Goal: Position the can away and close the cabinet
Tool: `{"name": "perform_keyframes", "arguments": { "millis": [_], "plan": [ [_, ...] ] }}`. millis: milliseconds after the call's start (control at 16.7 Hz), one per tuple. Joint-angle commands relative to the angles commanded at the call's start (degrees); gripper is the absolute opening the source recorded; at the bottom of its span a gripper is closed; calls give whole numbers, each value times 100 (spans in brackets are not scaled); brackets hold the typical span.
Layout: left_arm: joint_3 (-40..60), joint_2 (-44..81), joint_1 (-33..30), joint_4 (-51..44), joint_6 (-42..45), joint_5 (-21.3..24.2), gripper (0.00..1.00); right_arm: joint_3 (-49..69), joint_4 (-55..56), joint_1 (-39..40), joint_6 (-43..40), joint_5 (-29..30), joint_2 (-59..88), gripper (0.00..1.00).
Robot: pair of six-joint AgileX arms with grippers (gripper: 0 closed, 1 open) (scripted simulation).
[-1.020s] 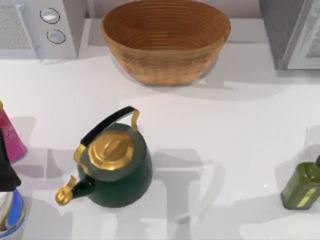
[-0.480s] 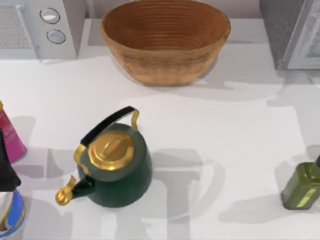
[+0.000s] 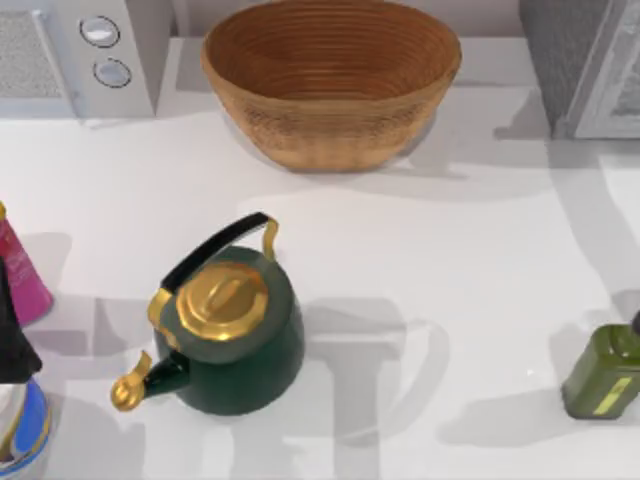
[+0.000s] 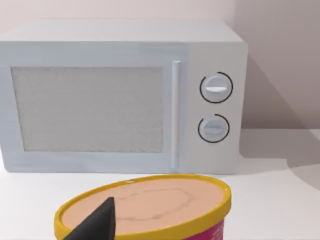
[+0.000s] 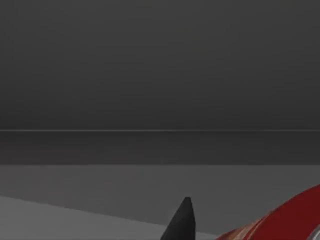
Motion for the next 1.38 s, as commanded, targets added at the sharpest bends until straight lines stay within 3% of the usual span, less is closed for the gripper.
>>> {"name": "perform_keyframes", "arguments": {
  "millis": [660,1380],
  "plan": [
    [0,0,0,0,0,0,100,702,-279,47,32,28,628,0],
    [0,0,0,0,0,0,100,5581,-1393,-315,0,-328,4096,0]
  ]
}}
